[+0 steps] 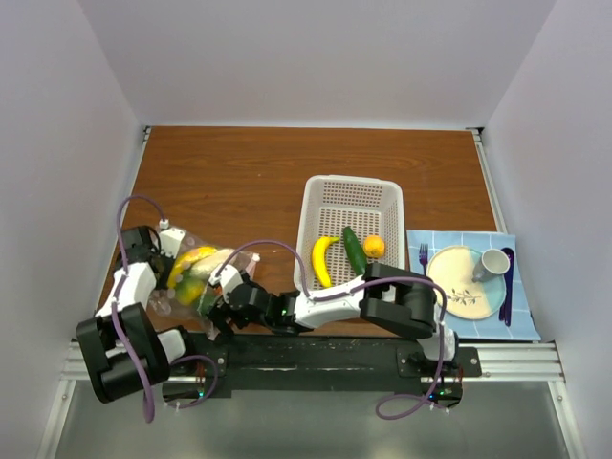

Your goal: Open the zip-top bag and remove the fake food

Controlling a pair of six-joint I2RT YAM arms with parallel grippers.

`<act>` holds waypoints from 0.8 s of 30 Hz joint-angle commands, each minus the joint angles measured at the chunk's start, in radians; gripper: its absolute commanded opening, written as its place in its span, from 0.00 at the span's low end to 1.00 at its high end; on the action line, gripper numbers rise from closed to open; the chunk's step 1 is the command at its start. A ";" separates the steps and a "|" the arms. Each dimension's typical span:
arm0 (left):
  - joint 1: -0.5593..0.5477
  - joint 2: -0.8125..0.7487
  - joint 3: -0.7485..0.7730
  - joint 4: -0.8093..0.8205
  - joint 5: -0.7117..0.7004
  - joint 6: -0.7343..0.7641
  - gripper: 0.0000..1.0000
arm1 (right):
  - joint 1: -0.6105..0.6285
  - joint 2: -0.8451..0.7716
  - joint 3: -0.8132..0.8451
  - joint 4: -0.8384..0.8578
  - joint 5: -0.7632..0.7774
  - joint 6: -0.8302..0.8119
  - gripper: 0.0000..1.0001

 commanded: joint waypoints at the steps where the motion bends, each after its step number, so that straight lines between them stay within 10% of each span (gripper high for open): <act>1: -0.009 -0.063 -0.024 -0.095 -0.011 0.000 0.05 | 0.000 0.039 0.062 0.095 0.004 0.083 0.96; 15: -0.016 -0.064 -0.037 -0.175 0.035 0.088 0.06 | 0.000 0.138 0.235 0.034 0.001 0.032 0.97; 20: -0.015 -0.048 -0.052 -0.109 -0.015 0.100 0.06 | 0.000 0.073 0.180 0.037 0.016 0.027 0.51; 24: -0.015 0.004 -0.058 0.000 -0.087 0.100 0.04 | 0.003 -0.054 0.035 0.037 0.049 0.033 0.40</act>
